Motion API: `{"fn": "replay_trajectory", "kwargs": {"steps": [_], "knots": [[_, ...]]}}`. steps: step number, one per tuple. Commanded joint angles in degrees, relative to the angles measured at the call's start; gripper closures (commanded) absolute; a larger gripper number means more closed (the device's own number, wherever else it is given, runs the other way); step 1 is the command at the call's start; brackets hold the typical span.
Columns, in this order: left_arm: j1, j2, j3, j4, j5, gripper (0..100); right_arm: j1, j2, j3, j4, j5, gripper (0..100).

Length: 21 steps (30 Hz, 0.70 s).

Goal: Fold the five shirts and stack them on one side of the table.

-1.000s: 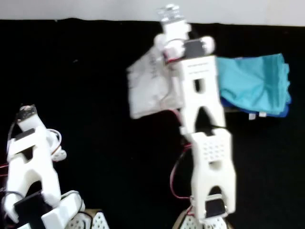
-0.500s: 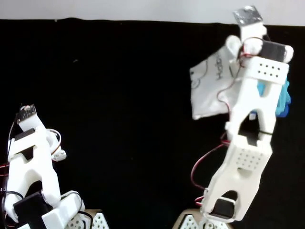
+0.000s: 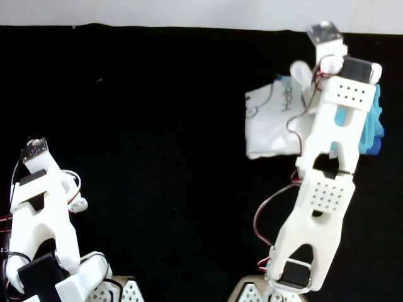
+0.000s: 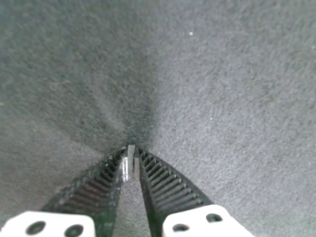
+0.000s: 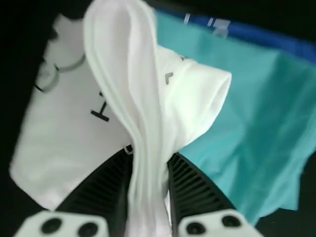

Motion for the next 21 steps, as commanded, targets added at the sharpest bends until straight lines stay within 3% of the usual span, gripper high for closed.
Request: {"fn": "replay_trajectory", "kwargs": {"steps": [1, 6, 10, 16, 21], "knots": [[-0.22, -0.13, 0.13, -1.76, 0.00, 99, -0.75, -7.78, -6.99, 0.84, 2.81, 99.3], [-0.22, -0.13, 0.13, -1.76, 0.00, 99, 2.42, -9.01, -6.81, -0.31, 8.88, 99.3], [-0.22, -0.13, 0.13, -1.76, 0.00, 99, 7.43, -5.14, -5.32, -7.43, 11.69, 99.3], [-0.22, -0.13, 0.13, -1.76, 0.00, 99, 12.79, 4.62, -0.66, -20.44, 11.96, 99.3], [-0.22, -0.13, 0.13, -1.76, 0.00, 99, 12.88, 10.24, -0.84, -21.41, 11.96, 99.1]]}}
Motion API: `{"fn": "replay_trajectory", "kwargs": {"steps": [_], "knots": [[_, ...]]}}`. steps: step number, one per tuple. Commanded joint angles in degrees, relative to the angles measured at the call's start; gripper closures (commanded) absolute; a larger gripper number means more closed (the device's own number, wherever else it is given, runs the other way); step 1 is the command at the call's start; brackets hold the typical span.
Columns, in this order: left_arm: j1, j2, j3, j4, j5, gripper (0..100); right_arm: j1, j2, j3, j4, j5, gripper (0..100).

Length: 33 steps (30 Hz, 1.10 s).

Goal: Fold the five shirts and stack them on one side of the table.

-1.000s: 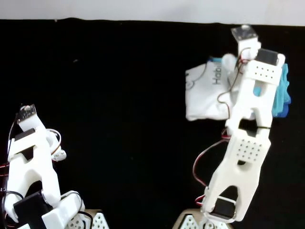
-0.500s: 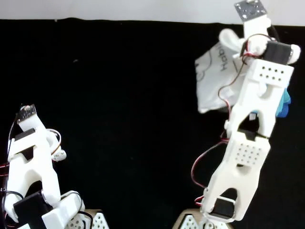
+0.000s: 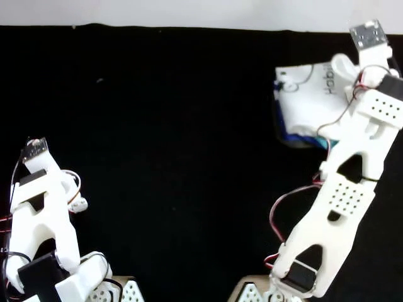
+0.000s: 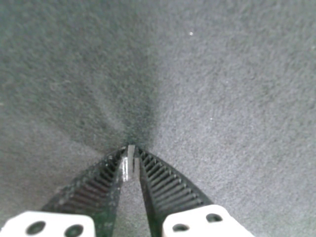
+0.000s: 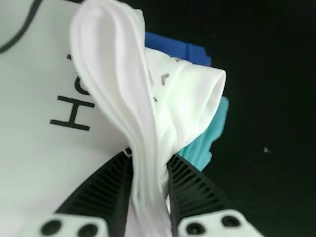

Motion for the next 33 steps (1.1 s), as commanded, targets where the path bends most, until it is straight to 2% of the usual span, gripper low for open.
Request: {"fn": "replay_trajectory", "kwargs": {"steps": [1, 6, 12, 18, 23, 27, 33], "knots": [[-0.22, -0.13, 0.13, -1.76, 0.00, 99, 0.31, -0.04, -0.31, -1.71, 0.79, 99.1], [-0.22, -0.13, 0.13, -1.76, 0.00, 99, 0.31, -2.77, -0.31, -1.71, 0.79, 99.1], [-0.22, -0.13, 0.13, -1.76, 0.00, 99, -1.36, -13.23, -0.31, 0.57, 0.53, 99.1], [-0.22, -0.13, 0.13, -1.76, 0.00, 99, -11.47, -22.73, -0.31, 11.82, 0.53, 99.1], [-0.22, -0.13, 0.13, -1.76, 0.00, 99, -17.01, -26.86, -0.31, 13.67, 0.44, 99.1], [-0.22, -0.13, 0.13, -1.76, 0.00, 99, -16.75, -29.14, -0.31, 13.67, 0.53, 99.1], [-0.22, -0.13, 0.13, -1.76, 0.00, 99, -10.51, -28.44, 1.19, 10.42, 0.62, 99.1]]}}
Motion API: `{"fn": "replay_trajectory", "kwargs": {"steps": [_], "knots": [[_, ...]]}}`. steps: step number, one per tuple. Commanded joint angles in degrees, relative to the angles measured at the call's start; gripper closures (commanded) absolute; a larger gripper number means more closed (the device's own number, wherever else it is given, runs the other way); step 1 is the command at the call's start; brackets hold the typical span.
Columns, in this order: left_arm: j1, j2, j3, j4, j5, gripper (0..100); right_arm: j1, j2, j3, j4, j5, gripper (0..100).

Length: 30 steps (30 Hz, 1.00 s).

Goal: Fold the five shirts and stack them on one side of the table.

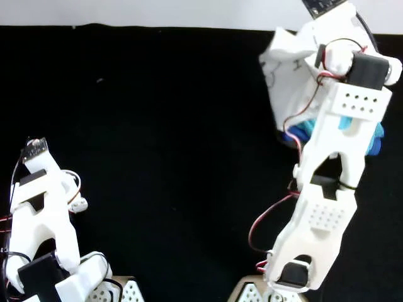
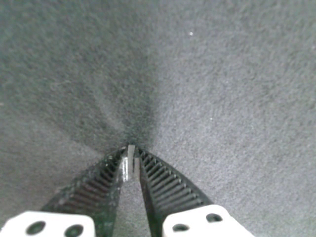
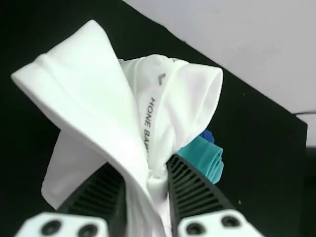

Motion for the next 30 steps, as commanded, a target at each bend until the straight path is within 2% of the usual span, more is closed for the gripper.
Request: {"fn": "replay_trajectory", "kwargs": {"steps": [1, 6, 13, 17, 24, 27, 30], "knots": [[-0.22, -0.13, 0.13, -1.76, 0.00, 99, 4.70, -1.71, 1.89, -3.65, 0.62, 99.1], [-0.22, -0.13, 0.13, -1.76, 0.00, 99, 8.13, 5.93, 6.81, -6.81, 0.70, 99.1], [-0.22, -0.13, 0.13, -1.76, 0.00, 99, 8.40, 15.78, 7.43, -9.89, 0.70, 99.1], [-0.22, -0.13, 0.13, -1.76, 0.00, 99, 10.24, 16.04, 7.43, -17.63, 0.79, 99.1], [-0.22, -0.13, 0.13, -1.76, 0.00, 99, 11.30, 9.89, 8.04, -15.87, 0.88, 99.1], [-0.22, -0.13, 0.13, -1.76, 0.00, 99, 13.14, 13.23, 8.04, -17.63, 0.97, 99.1], [-0.22, -0.13, 0.13, -1.76, 0.00, 99, 15.08, 17.98, 7.60, -19.65, 4.75, 99.1]]}}
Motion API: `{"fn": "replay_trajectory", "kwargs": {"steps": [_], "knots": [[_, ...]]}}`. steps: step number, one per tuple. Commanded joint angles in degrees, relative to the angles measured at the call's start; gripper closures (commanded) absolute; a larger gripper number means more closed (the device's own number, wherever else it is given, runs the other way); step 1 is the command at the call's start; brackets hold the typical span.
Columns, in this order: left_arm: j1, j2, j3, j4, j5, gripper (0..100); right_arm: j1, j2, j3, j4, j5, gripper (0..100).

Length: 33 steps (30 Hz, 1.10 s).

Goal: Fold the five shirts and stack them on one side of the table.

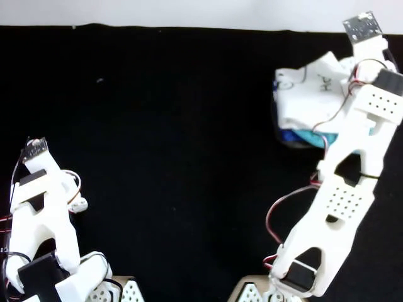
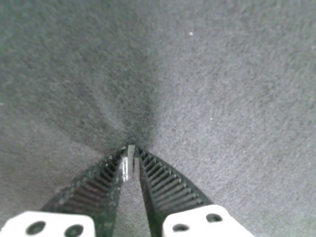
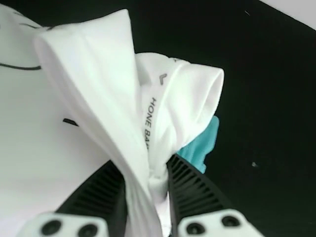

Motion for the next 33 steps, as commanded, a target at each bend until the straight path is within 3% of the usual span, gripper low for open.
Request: {"fn": "replay_trajectory", "kwargs": {"steps": [1, 5, 9, 12, 20, 22, 26, 33], "knots": [[-0.22, -0.13, 0.13, -1.76, 0.00, 99, 2.86, 2.07, -0.66, -2.51, 3.52, 99.1], [-0.22, -0.13, 0.13, -1.76, 0.00, 99, 3.03, 2.77, -0.84, -1.98, 3.43, 97.8], [-0.22, -0.13, 0.13, -1.76, 0.00, 99, 2.42, 0.31, -0.84, 0.13, 2.29, 82.5], [-0.22, -0.13, 0.13, -1.76, 0.00, 99, 1.80, -3.65, -0.84, 0.92, -3.52, 74.5], [-0.22, -0.13, 0.13, -1.76, 0.00, 99, -3.12, -13.05, -0.75, -4.18, -28.22, 75.6], [-0.22, -0.13, 0.13, -1.76, 0.00, 99, -5.23, -13.67, -0.75, -4.26, -29.01, 80.6], [-0.22, -0.13, 0.13, -1.76, 0.00, 99, -8.04, -13.32, -0.31, -4.44, -29.10, 99.7], [-0.22, -0.13, 0.13, -1.76, 0.00, 99, -5.41, -11.03, -0.66, -4.35, -29.10, 89.9]]}}
